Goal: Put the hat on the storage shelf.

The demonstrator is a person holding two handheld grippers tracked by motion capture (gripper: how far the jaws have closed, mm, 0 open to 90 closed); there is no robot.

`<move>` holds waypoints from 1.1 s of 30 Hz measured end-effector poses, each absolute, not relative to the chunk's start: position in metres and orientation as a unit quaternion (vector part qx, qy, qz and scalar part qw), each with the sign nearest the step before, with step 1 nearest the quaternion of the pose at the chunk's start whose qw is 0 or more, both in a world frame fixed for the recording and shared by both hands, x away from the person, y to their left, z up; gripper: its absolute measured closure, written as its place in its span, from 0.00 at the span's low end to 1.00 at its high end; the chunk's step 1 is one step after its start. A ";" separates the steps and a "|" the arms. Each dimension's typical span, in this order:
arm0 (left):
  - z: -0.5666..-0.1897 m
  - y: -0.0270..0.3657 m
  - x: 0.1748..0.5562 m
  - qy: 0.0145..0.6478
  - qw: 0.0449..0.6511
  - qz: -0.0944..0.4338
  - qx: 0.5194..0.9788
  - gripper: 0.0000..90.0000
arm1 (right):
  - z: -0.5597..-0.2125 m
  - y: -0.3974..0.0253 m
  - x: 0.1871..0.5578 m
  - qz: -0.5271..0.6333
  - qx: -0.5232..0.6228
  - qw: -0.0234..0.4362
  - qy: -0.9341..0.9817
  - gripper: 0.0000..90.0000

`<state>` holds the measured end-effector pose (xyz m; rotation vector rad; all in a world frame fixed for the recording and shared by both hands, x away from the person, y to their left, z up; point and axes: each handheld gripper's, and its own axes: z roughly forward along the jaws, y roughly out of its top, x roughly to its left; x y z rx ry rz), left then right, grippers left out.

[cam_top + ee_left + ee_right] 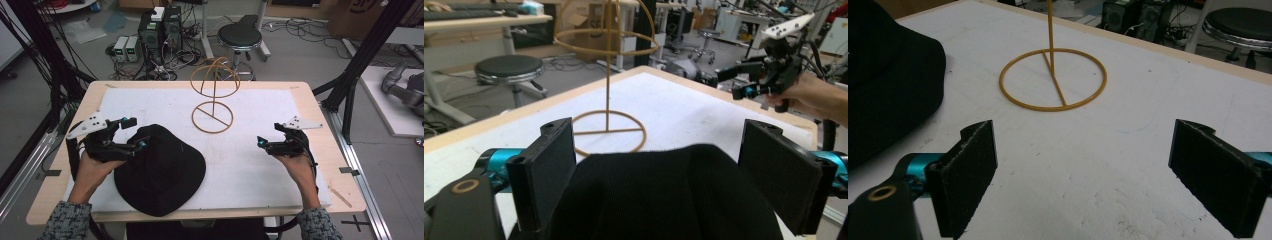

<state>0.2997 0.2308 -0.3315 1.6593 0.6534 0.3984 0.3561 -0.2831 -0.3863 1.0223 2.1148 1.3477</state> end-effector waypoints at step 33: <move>-0.354 0.225 0.306 0.278 0.596 0.116 0.744 0.87 | -0.389 -0.283 0.358 0.477 0.372 0.210 0.769 0.13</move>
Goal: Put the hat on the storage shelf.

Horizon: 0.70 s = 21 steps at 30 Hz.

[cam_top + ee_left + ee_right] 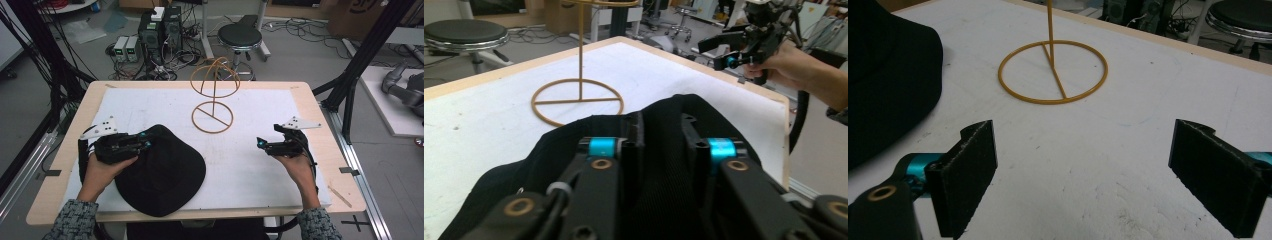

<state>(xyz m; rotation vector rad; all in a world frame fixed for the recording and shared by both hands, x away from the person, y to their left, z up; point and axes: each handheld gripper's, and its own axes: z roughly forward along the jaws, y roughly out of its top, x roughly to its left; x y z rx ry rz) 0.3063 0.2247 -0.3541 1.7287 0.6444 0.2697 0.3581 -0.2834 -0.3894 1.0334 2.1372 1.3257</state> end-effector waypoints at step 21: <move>-0.323 0.245 0.305 0.277 0.618 0.151 0.720 0.94 | -0.392 -0.286 0.355 0.485 0.373 0.206 0.764 0.14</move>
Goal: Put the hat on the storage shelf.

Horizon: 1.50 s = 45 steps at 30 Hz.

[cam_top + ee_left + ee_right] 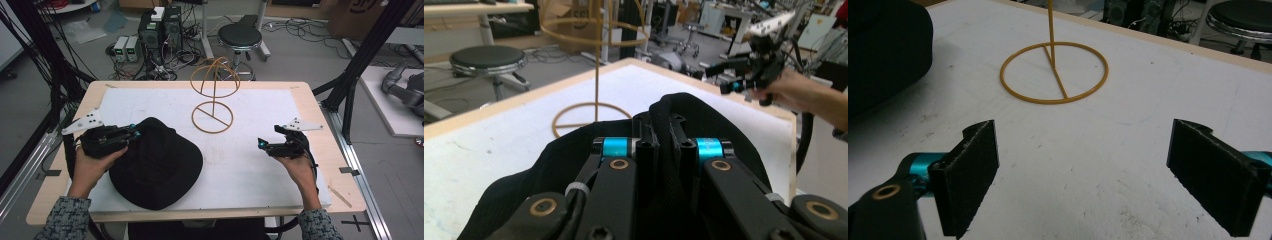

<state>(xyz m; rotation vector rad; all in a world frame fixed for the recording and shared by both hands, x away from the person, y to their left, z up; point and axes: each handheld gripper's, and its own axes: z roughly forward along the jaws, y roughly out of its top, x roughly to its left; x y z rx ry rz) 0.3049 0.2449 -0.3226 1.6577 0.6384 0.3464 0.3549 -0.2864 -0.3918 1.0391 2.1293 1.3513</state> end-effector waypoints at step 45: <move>-0.200 0.237 0.356 0.258 0.644 0.200 0.692 0.94 | -0.394 -0.292 0.354 0.501 0.378 0.203 0.752 0.14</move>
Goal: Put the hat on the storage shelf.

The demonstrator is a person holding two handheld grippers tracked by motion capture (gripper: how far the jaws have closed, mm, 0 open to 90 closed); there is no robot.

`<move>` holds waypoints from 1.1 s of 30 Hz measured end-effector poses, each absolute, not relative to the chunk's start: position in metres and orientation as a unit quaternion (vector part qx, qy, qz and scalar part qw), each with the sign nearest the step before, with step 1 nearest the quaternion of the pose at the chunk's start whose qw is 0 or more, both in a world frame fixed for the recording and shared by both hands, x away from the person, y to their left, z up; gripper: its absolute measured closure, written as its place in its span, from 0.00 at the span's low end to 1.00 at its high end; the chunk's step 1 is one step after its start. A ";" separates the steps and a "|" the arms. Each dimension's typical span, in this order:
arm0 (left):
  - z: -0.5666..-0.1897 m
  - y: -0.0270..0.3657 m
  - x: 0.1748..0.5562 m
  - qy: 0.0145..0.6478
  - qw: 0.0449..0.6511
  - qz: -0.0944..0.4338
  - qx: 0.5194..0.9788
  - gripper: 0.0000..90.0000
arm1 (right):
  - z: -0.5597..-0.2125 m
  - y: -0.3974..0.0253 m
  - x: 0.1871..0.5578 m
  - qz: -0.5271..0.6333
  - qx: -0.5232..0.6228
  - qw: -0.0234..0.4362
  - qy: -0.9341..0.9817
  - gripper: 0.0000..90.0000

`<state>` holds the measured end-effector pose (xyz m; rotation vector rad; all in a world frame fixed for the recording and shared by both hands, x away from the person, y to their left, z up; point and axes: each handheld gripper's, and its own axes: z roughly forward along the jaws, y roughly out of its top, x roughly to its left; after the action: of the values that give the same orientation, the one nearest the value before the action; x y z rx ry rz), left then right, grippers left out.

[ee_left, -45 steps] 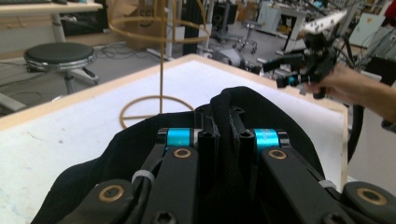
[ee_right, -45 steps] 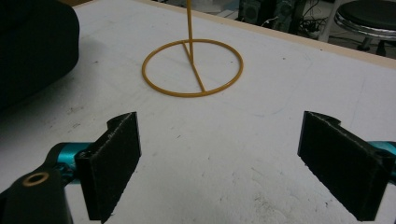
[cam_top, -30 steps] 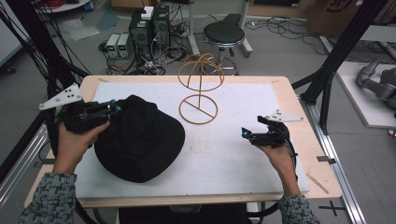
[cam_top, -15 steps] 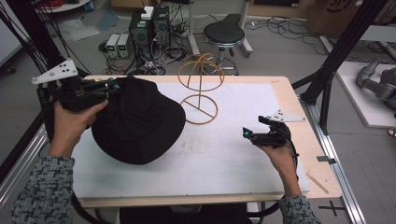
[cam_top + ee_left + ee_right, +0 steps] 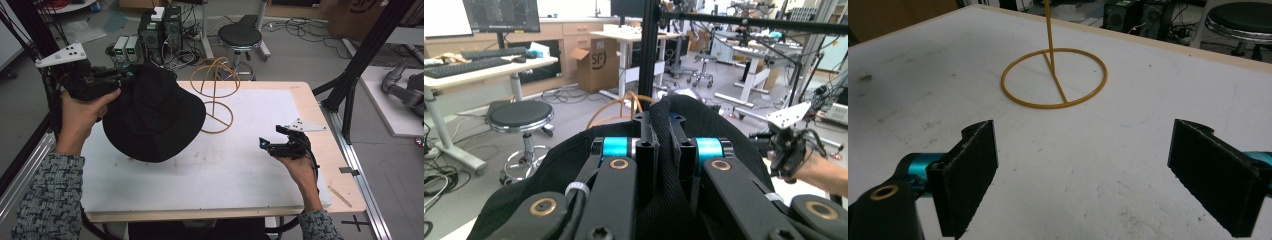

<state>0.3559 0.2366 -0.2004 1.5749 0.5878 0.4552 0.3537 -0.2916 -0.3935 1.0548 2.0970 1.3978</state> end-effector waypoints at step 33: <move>-0.157 0.184 0.418 0.286 0.678 0.211 0.644 0.94 | -0.394 -0.297 0.354 0.513 0.384 0.191 0.744 0.14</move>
<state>0.4182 0.1843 -0.1574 1.4463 0.6434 0.4734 0.3539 -0.2972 -0.3943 1.0787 2.0896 1.4410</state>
